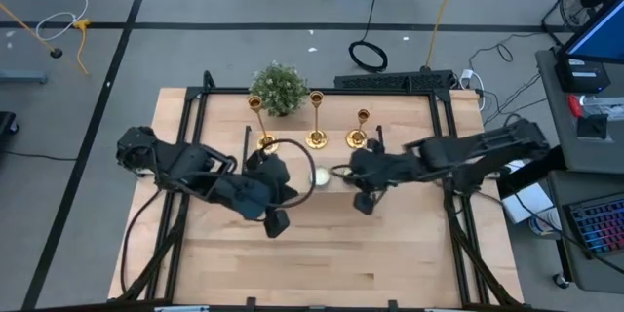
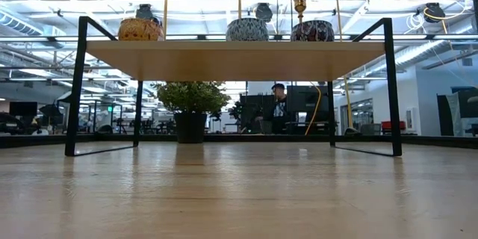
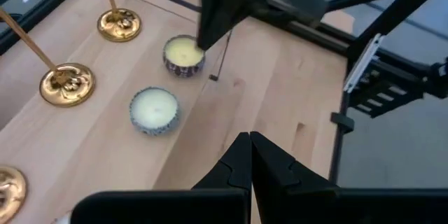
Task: Stock candles and holders on shelf
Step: Align the red scented candle with the other scented candles on the shelf
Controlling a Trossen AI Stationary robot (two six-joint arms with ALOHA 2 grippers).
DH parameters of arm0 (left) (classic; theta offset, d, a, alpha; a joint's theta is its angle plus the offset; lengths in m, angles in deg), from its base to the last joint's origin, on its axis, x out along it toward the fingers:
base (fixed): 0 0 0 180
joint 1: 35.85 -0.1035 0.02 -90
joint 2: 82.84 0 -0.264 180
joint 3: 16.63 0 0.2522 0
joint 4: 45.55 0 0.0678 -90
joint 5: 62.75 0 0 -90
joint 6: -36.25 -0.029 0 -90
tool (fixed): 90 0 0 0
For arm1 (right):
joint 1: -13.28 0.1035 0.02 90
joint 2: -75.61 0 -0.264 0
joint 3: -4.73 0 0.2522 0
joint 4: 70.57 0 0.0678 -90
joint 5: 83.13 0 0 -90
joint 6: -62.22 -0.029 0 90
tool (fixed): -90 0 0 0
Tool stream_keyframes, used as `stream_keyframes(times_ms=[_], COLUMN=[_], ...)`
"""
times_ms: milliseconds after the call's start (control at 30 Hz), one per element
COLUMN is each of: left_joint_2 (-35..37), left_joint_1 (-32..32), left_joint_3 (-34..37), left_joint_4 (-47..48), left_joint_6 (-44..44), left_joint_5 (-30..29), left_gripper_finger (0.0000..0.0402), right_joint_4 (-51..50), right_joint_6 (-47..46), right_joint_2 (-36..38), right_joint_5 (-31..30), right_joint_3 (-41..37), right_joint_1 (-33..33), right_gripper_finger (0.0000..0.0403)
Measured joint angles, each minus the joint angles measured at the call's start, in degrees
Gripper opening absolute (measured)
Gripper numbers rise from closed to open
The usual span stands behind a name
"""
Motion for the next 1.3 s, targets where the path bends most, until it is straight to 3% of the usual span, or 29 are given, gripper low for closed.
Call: stream_keyframes(times_ms=[300, 633, 1000, 1300], left_joint_2=[0.2, 0.2, 0.2, 0.2], left_joint_1=[2.9, 4.7, 5.0, 6.1], left_joint_3=[0.0, 0.0, 0.0, 0.0], left_joint_4=[1.4, 1.7, 3.1, 4.3], left_joint_6=[2.9, 2.9, 3.2, 4.6], left_joint_5=[-4.1, -6.5, -6.6, -7.0], left_gripper_finger=[0.0003, 0.0002, 0.0004, 0.0005], right_joint_4=[-4.8, -9.9, -12.5, -15.6], right_joint_6=[0.6, -4.8, -4.7, -5.2], right_joint_2=[-7.1, -7.0, -14.1, -14.5], right_joint_5=[2.3, 2.4, 2.5, 2.3], right_joint_3=[8.0, 8.2, 9.6, 11.1], right_joint_1=[-3.5, -7.0, -7.0, -7.0], right_gripper_finger=[0.0000, 0.0000, 0.0000, 0.0000])
